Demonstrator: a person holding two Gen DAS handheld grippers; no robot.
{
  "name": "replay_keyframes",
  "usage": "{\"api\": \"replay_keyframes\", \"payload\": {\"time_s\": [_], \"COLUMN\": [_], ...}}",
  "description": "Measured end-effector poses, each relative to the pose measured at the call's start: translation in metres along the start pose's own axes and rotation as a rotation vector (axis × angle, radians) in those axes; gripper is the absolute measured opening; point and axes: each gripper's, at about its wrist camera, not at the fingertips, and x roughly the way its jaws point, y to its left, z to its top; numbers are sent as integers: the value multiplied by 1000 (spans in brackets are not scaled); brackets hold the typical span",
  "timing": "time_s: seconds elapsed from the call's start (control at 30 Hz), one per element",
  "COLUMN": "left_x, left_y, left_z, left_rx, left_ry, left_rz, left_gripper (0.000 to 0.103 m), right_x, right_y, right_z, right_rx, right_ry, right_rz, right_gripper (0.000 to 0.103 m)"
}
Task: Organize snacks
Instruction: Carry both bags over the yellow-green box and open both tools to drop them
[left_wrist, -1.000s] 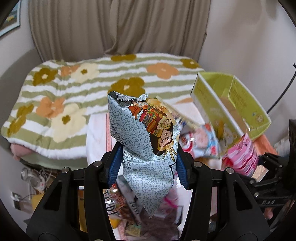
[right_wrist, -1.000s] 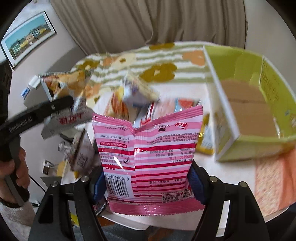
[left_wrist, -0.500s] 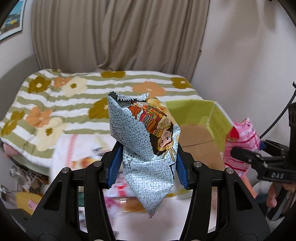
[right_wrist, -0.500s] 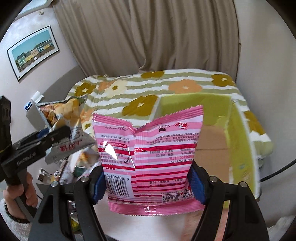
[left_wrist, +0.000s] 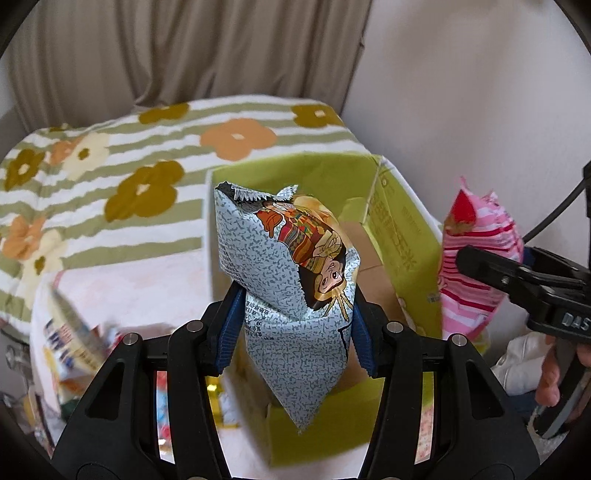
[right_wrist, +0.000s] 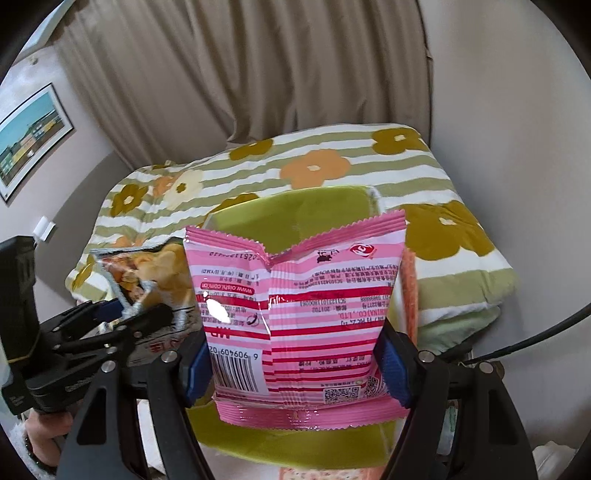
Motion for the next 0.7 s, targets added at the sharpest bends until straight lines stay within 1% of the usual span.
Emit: {"api": "replay_keyframes", "payload": {"time_s": [0.13, 0.27, 0.33, 0.37, 0.4, 0.43, 0.47, 0.7], "left_x": [29, 47, 52, 56, 57, 60, 60, 45], "left_y": [-5, -3, -2, -3, -2, -2, -1, 19], "left_z": [20, 31, 34, 35, 34, 35, 34, 23], "left_rx": [18, 45, 60, 73, 80, 86, 89, 69], "left_ry": [34, 59, 67, 73, 78, 81, 73, 92], "left_rz": [-11, -7, -4, 1, 12, 26, 33, 6], "left_gripper": [49, 49, 52, 63, 88, 100, 103, 103], "right_x": [7, 17, 22, 25, 27, 28, 29, 39], "right_y": [-9, -11, -10, -11, -11, -11, -11, -12], "right_z": [7, 15, 18, 19, 19, 19, 19, 21], "right_rx": [17, 10, 14, 15, 17, 17, 17, -14], "right_ry": [17, 24, 29, 31, 33, 37, 43, 75], "right_rz": [-3, -20, -21, -20, -20, -22, -27, -67], "right_gripper": [71, 71, 71, 71, 71, 71, 71, 71]}}
